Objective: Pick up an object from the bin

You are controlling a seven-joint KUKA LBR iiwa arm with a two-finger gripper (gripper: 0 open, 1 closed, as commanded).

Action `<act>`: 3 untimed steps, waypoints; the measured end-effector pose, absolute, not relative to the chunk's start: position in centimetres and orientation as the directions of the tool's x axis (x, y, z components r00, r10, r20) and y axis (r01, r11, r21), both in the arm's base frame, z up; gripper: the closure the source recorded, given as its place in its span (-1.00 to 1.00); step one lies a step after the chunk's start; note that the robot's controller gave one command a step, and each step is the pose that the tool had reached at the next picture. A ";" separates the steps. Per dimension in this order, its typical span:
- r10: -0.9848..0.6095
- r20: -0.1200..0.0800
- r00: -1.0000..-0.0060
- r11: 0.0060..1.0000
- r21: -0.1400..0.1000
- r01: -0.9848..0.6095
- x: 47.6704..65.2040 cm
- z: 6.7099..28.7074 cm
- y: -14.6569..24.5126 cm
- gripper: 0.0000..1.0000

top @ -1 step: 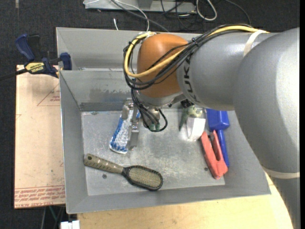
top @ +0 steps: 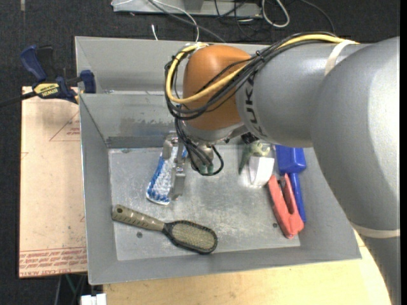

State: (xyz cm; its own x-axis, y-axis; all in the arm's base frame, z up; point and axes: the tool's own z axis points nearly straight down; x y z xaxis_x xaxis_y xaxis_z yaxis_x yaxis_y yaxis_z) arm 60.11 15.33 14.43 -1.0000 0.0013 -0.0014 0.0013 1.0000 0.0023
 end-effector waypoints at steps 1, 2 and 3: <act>-0.149 -0.003 -0.989 0.989 0.003 -0.149 51.6 9.1 12.5 -1.00; -0.030 -0.011 -0.999 1.000 0.007 -0.030 53.9 8.1 10.7 -1.00; -0.086 -0.017 -0.996 0.996 0.007 -0.086 51.8 8.0 11.6 -1.00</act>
Offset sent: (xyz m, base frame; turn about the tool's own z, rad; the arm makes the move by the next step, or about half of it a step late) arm -0.0632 -0.0489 -0.0657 -0.0320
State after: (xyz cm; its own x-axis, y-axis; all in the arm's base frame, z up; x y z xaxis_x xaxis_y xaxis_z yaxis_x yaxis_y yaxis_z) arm 51.79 11.58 8.05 -0.9961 -0.0863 -0.0171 -0.0864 0.9962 0.0073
